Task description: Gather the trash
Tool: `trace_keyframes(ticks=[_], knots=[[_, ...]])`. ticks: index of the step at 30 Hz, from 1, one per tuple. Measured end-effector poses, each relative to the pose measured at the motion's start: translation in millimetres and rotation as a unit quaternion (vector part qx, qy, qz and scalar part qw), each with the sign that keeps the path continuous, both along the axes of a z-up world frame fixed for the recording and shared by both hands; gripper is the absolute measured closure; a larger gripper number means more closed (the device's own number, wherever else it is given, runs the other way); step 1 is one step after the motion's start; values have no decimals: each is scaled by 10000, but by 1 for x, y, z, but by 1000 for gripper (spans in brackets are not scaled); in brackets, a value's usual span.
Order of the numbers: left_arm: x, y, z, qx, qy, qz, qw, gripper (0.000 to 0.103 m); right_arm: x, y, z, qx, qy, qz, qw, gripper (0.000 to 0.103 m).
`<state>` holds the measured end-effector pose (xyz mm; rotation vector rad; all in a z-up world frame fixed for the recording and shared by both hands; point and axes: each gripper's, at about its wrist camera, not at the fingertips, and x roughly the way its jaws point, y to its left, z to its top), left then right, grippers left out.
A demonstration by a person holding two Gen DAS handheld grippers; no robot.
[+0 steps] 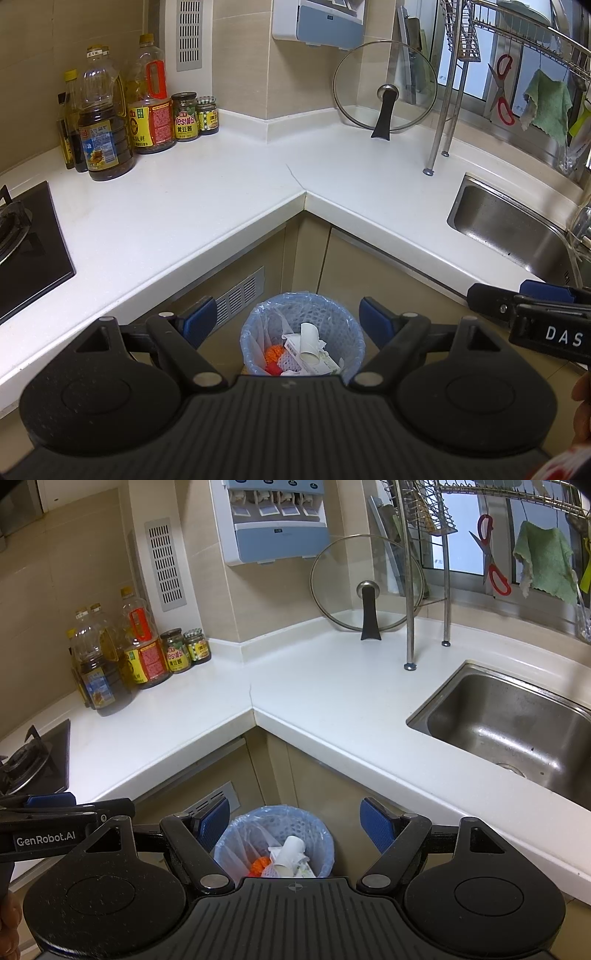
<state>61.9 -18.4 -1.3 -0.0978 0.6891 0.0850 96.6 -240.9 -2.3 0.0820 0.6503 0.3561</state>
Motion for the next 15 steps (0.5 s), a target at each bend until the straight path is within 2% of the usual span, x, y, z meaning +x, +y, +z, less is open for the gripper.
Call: trace_keyframes(ticks=[15], knots=[[0,0,0,-9,-5,-10,10000,20,1,-1,0,3,7,6,10000,25]])
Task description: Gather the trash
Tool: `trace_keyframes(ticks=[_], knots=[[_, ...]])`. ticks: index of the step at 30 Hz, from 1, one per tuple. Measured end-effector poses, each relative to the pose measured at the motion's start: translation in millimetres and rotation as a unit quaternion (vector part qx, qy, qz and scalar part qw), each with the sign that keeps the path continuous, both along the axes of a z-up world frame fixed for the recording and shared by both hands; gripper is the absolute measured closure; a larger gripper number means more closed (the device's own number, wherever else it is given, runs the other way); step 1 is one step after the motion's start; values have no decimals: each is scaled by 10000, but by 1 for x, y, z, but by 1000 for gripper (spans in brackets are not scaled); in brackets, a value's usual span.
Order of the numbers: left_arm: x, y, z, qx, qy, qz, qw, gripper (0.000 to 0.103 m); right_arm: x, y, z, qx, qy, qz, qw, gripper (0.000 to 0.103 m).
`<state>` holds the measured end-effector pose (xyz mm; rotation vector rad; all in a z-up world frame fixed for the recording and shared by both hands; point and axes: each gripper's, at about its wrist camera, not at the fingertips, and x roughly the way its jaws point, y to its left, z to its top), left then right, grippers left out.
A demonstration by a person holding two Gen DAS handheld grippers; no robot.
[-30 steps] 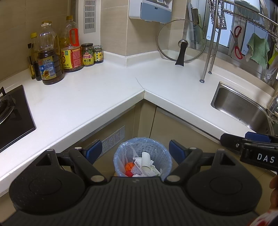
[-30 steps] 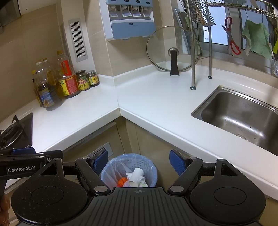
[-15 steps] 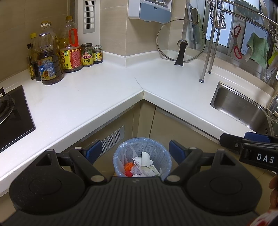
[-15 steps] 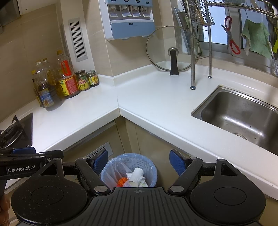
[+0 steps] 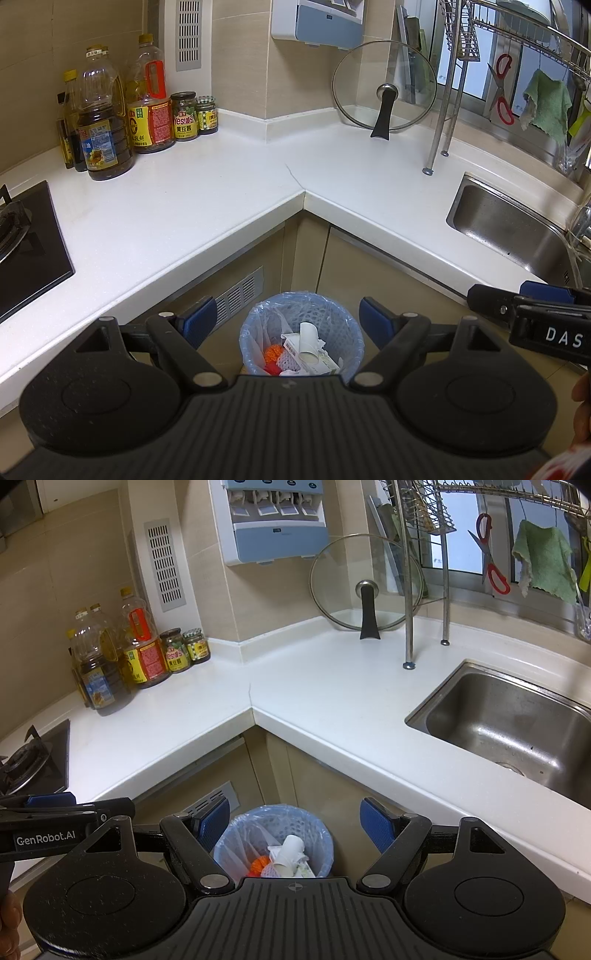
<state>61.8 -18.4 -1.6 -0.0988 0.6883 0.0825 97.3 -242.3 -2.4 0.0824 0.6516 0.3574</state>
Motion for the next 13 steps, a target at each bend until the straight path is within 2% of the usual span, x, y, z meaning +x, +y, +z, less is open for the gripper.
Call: trace_keyframes(ticks=[13], knots=[[0,-2,-1,-15,-107,-8,9999,20,0,-1,-1,15,7,-6,10000,25]])
